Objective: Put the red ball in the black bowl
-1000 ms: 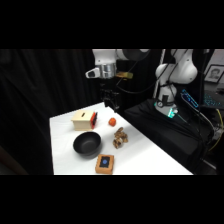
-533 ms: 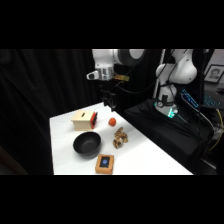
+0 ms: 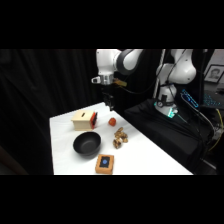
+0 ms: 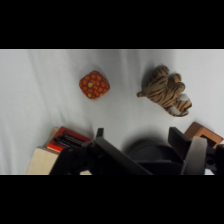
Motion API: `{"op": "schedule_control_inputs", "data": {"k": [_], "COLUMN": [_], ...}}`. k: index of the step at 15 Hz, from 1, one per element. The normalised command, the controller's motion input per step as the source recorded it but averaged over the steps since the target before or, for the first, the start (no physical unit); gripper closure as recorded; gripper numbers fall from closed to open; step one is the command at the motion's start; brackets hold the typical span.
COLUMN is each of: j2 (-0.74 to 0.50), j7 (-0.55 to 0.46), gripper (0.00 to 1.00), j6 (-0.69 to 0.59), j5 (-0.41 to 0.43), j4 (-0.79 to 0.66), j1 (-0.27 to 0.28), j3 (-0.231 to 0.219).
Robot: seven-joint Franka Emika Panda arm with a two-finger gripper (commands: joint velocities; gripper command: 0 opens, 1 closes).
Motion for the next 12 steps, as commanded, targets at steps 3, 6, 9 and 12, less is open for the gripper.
{"op": "schedule_control_inputs", "data": {"k": [3, 6, 9, 12], "j2": [0.03, 0.14, 0.19, 0.22], "j7": [0.21, 0.16, 0.09, 0.0], "gripper": [0.0, 0.0, 0.0, 0.0], "j6": [0.38, 0.39, 0.36, 0.36], "j5": [-0.153, -0.086, 0.035, 0.179], "j4": [-0.19, -0.14, -0.07, -0.03], "j1": [-0.083, -0.067, -0.051, -0.051], "j3": [-0.053, -0.046, -0.034, 0.003]}}
